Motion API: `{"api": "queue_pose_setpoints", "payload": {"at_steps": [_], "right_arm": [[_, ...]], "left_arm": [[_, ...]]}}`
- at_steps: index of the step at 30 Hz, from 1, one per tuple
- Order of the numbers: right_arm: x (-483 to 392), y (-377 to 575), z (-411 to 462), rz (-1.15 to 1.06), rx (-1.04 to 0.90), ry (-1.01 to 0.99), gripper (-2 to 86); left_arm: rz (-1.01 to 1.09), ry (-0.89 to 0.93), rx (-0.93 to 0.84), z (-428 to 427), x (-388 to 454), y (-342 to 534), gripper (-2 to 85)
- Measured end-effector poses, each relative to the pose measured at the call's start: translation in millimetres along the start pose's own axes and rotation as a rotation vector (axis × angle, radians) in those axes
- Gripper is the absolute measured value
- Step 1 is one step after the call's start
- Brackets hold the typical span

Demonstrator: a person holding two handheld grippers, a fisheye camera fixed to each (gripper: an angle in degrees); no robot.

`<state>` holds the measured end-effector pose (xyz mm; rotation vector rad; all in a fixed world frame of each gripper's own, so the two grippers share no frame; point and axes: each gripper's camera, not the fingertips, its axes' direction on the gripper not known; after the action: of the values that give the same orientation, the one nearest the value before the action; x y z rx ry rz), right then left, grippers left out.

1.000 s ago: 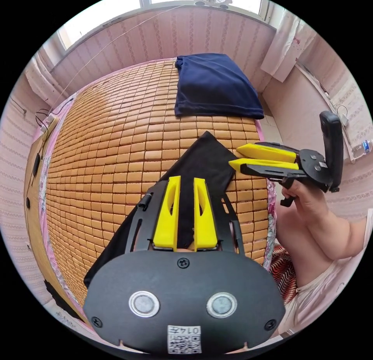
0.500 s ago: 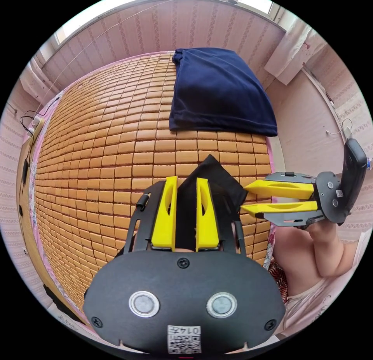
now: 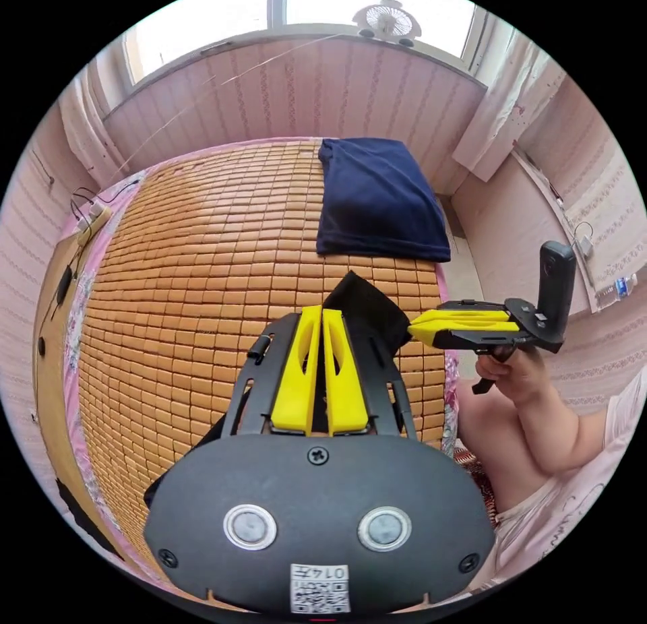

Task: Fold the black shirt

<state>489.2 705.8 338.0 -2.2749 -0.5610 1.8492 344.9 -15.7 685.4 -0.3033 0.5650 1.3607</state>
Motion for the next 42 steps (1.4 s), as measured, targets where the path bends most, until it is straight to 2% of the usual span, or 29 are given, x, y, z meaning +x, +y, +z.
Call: {"api": "queue_pose_setpoints", "payload": {"at_steps": [5, 9, 11, 14, 19, 23, 29, 35, 42], "right_arm": [[-84.3, -6.9, 8.8, -0.237, 0.132, -0.335, -0.1], [-167.6, -10.4, 24.8, -0.369, 0.105, -0.622, -0.1], [-237.4, 5.0, 37.4, -0.506, 0.018, -0.772, -0.1], [-313.6, 46.5, 64.9, -0.672, -0.185, -0.886, -0.1], [-374.6, 125.4, 122.1, -0.736, -0.547, -0.819, -0.1], [-412.5, 156.3, 133.9, -0.755, -0.694, -0.786, 0.0], [-482.6, 178.4, 137.9, -0.883, -0.831, -0.778, 0.2], [-528.7, 236.2, 171.2, -1.088, -1.006, -0.518, 2.7], [-543.8, 214.6, 186.0, -1.082, -1.034, -0.372, 5.4]], "left_arm": [[-0.171, -0.065, 0.188, -156.1, -21.5, 128.5, -1.0], [-0.279, -0.187, 0.285, -254.0, 4.4, 228.9, -1.0], [-0.341, -0.331, 0.296, -303.3, 34.0, 297.5, -1.0], [-0.523, -0.411, 0.284, -331.6, 61.2, 389.3, -1.0], [-0.796, -0.355, 0.207, -302.4, 88.1, 515.6, -1.0], [-0.919, -0.252, 0.286, -289.2, 101.5, 583.0, -1.0], [-0.939, -0.231, 0.409, -306.1, 122.6, 634.2, -0.9], [-1.03, -0.158, 0.27, -297.9, 116.6, 681.6, 0.2], [-1.023, -0.128, 0.236, -328.3, 106.7, 709.3, 3.6]]}}
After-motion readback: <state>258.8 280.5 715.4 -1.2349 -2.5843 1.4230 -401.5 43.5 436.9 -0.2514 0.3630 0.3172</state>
